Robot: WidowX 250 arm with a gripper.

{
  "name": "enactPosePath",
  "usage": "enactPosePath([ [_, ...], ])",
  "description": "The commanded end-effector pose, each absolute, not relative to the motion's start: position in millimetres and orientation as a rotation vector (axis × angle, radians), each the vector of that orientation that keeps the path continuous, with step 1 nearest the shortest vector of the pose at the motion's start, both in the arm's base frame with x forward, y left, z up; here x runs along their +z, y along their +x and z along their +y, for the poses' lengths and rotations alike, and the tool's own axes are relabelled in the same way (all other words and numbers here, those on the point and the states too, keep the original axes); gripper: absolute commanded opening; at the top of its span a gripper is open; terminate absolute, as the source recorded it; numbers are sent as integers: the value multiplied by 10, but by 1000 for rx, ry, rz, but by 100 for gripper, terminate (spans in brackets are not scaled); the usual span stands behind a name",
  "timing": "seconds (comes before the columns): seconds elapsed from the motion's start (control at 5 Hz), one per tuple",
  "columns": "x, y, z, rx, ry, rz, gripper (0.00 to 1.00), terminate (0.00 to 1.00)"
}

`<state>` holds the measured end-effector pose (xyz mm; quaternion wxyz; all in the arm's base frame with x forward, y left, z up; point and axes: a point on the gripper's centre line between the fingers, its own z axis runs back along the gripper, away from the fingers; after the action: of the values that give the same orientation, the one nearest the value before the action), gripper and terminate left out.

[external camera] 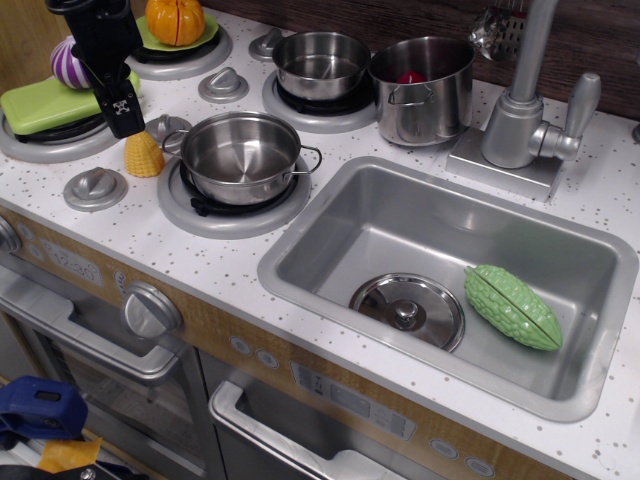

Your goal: Put corn in pan which is on stove

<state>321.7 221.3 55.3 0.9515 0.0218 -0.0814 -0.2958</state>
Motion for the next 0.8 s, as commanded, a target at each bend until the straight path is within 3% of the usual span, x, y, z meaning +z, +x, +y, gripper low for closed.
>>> enactPosePath([
  [0.0, 553, 3217, 2213, -601, 44, -165, 100, 0],
  [0.6, 285, 3308, 2236, -632, 4, -210, 100, 0],
])
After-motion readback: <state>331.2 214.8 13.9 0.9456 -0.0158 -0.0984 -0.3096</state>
